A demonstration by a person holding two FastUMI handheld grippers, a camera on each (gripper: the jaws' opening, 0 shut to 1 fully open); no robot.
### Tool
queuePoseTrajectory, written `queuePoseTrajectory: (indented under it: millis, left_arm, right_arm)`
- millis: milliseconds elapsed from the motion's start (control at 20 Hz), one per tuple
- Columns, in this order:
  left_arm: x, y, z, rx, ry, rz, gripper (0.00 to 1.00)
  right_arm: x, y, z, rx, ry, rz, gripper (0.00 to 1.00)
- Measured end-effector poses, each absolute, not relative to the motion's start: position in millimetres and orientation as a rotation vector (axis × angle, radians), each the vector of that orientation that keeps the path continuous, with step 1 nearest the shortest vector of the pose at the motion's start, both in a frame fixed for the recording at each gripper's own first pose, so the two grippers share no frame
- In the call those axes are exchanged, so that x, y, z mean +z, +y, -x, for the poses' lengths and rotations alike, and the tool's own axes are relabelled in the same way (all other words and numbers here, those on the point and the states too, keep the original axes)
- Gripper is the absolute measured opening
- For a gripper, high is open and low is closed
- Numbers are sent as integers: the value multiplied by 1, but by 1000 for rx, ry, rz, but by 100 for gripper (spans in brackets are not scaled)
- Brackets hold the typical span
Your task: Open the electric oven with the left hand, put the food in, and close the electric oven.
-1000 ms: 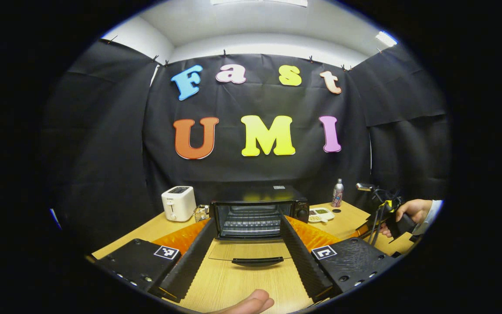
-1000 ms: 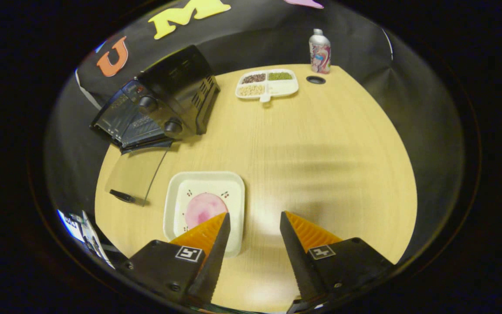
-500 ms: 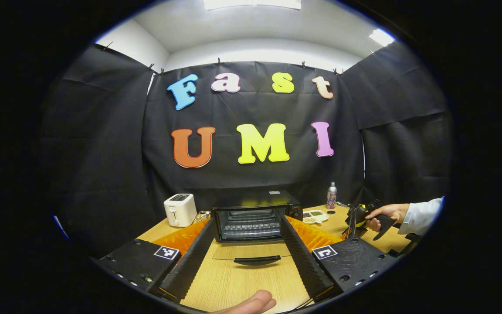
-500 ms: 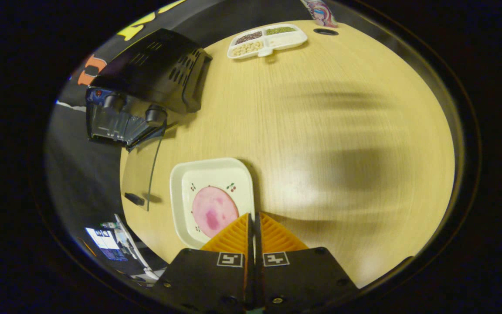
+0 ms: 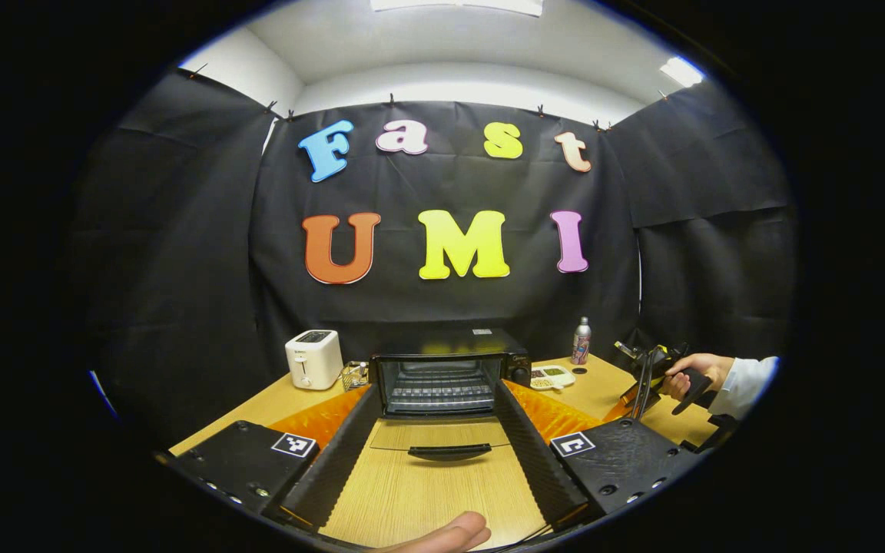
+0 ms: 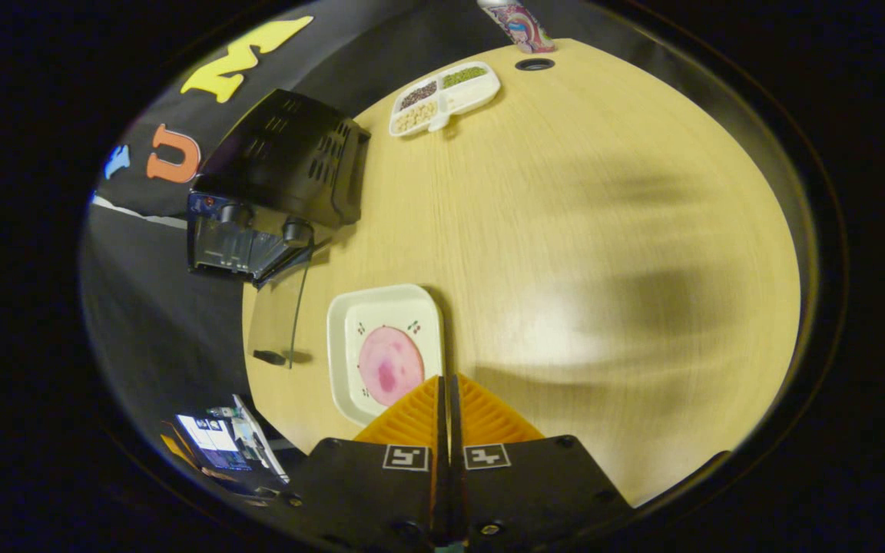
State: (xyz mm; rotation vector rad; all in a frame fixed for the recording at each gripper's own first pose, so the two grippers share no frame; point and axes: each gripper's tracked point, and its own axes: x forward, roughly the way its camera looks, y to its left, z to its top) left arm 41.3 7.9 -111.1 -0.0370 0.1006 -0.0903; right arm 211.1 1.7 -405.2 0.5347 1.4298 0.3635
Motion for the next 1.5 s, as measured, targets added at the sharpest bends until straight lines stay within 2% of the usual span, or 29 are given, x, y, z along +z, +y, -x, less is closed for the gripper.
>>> queuePoseTrajectory:
  millis: [100, 200, 250, 300, 450, 500, 600, 800, 850, 900, 1150, 1200, 1350, 1500]
  left_arm:
    - [-113, 9, -41, -87, 108, 45, 95]
    - [-118, 12, -42, -79, 119, 45, 95]
    - [-120, 13, -42, -79, 126, 44, 95]
    - [-123, 14, -41, -81, 133, 42, 95]
    - [-127, 16, -41, -80, 146, 35, 95]
    - [-129, 16, -41, -78, 149, 34, 95]
    - [-129, 13, -41, -80, 152, 34, 95]
    - [-134, 6, -36, -84, 162, 13, 95]
    - [-134, 3, -37, -87, 166, 7, 95]
    - [-135, 0, -36, -89, 173, 1, 95]
    - [-138, -16, -38, -101, 189, 1, 95]
    - [-140, -17, -37, -108, 196, 5, 95]
    - [-139, -15, -33, -101, 204, 9, 96]
    - [-137, -11, -30, -97, 195, 4, 96]
  right_arm:
    - [-404, 9, -213, 390, 1429, -540, 1]
    - [-412, 8, -216, 374, 1434, -497, 4]
    - [-416, 5, -219, 360, 1436, -478, 1]
    - [-415, 6, -220, 357, 1440, -480, 4]
    - [-418, 9, -222, 352, 1445, -463, 1]
    - [-419, 12, -222, 347, 1464, -461, 4]
    - [-427, 16, -220, 337, 1534, -429, 0]
    - [-432, 20, -220, 334, 1617, -491, 2]
    - [-432, 21, -220, 351, 1608, -500, 3]
    - [-431, 19, -220, 380, 1593, -496, 10]
    - [-429, 24, -220, 505, 1545, -630, 10]
    - [-428, 23, -219, 528, 1534, -684, 3]
    - [-427, 23, -215, 583, 1513, -831, 2]
    - [-428, 10, -212, 572, 1496, -826, 0]
